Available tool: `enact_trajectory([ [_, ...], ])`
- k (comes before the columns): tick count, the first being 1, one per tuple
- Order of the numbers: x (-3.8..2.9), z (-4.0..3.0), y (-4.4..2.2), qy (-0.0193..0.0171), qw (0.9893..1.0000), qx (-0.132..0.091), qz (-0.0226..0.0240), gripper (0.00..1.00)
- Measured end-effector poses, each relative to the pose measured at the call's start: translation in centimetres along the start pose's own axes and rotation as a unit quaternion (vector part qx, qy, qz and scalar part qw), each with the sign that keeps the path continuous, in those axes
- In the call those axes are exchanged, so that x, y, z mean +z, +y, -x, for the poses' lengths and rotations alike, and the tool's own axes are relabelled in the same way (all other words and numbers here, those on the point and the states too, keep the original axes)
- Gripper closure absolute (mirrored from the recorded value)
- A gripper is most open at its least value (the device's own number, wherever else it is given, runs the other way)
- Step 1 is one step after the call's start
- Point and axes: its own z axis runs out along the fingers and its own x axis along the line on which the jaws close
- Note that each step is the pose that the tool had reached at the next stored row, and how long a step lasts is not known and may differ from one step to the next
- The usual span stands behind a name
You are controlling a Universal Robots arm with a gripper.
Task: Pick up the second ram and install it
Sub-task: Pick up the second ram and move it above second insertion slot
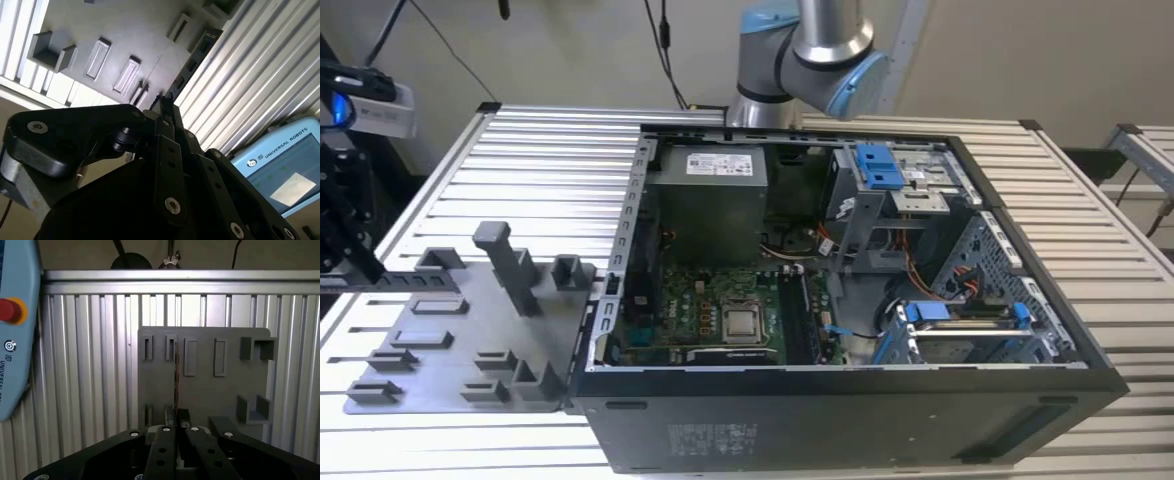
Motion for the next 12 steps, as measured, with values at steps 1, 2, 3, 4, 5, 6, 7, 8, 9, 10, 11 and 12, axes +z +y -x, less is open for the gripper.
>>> enact_trajectory([
  [1, -0.10, 0.00, 0.00, 0.0001, 1.0000, 0.000, 0.0001, 0.86],
  [2, -0.20, 0.00, 0.00, 0.0000, 1.0000, 0.000, 0.0000, 0.86],
  [3, -0.29, 0.00, -0.01, 0.0000, 1.0000, 0.000, 0.0000, 0.86],
  [4, -0.38, 0.00, -0.01, 0.0001, 1.0000, 0.000, 0.0001, 0.86],
  [5, -0.47, 0.00, -0.01, 0.0000, 1.0000, 0.000, 0.0000, 0.86],
  [6, -0.56, 0.00, -0.01, 0.0000, 1.0000, 0.000, 0.0000, 0.86],
  [7, -0.66, 0.00, -0.01, 0.0001, 1.0000, 0.000, 0.0001, 0.86],
  [8, -0.75, 0.00, -0.01, 0.0000, 1.0000, 0.000, 0.0001, 0.86],
  [9, -0.83, 0.00, -0.01, 0.0000, 1.0000, 0.000, 0.0000, 0.86],
  [10, -0.91, 0.00, -0.01, 0.0000, 1.0000, 0.000, 0.0000, 0.86],
  [11, -1.01, 0.00, -0.02, 0.0000, 1.0000, 0.000, 0.0000, 0.86],
  [12, -1.10, 0.00, -0.02, 0.0000, 1.0000, 0.000, 0.0000, 0.86],
])
